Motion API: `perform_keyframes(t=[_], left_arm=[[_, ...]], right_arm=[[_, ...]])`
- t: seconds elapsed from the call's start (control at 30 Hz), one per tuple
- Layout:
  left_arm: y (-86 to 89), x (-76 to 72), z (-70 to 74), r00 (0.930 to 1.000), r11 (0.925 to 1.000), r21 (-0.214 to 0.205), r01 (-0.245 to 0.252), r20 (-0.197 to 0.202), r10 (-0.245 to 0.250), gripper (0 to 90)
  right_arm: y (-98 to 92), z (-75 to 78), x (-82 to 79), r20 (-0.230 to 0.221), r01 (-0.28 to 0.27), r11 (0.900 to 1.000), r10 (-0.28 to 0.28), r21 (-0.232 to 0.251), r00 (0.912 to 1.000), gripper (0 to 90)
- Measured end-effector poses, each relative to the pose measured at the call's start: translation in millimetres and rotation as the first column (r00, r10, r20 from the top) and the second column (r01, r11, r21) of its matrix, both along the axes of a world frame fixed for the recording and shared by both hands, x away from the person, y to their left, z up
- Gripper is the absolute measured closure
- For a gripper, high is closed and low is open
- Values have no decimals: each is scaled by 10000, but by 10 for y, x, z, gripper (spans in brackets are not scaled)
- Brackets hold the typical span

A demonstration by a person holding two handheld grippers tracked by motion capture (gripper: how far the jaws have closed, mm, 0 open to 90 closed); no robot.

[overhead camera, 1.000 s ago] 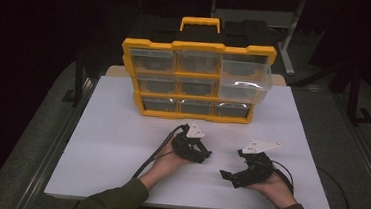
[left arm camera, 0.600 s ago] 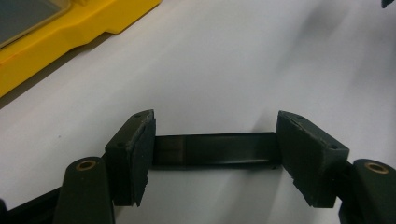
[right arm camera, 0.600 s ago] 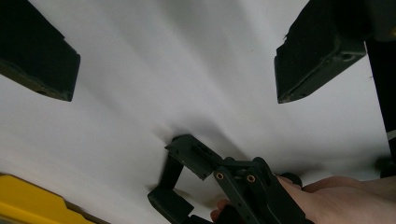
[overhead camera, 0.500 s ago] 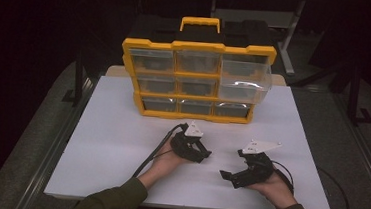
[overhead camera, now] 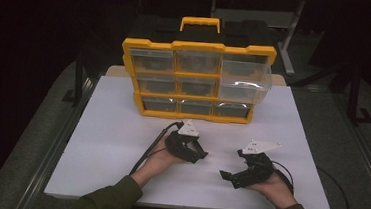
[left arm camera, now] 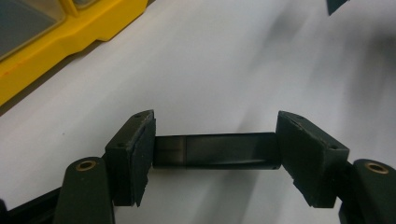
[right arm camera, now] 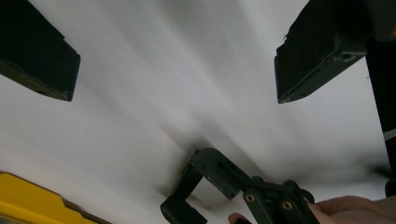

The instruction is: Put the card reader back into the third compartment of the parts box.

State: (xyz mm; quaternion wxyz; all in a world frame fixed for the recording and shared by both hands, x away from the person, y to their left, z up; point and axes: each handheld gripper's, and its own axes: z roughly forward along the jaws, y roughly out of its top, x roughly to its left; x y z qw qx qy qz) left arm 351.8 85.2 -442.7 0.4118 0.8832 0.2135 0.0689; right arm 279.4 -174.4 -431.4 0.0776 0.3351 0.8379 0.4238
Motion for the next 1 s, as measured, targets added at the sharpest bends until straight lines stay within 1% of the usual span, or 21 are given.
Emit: perform_keyframes(t=[0.1,0.3,0.37,0.47,0.6,0.67,0.77,0.97,1.0], left_arm=[[58,16,47,9999,9999,-33,165,-36,-165,301],[152,53,127,9992,9990,-241,369,-164,-373,301],[174,66,158,9988,9987,-237,448,-188,-452,301],[207,80,207,9986,9981,-401,473,-227,-482,301],[241,85,282,9979,9974,-458,561,-307,-575,301],[258,83,319,9977,9971,-463,605,-262,-617,301],[282,82,372,9975,9960,-650,616,-315,-637,301],[308,85,476,9966,9953,-615,747,-303,-767,301],[310,85,494,9960,9945,-667,806,-331,-830,301]], right_arm=[[1,-1,1,-9,-7,10000,7,9,10000,0],[2,-2,-2,-6,-27,10000,27,52,10000,0],[1,-1,-3,-4,-44,10000,44,53,10000,0],[-4,-4,2,-18,-36,10000,36,71,10000,0],[-4,-3,0,-5,-48,10000,49,71,10000,0],[-4,-1,-2,-2,-48,10000,48,74,10000,0],[-3,-1,0,-4,-50,10000,50,67,10000,0],[-14,8,0,-19,30,9999,-30,137,10000,0],[-20,11,1,-13,40,9998,-40,170,10000,0]])
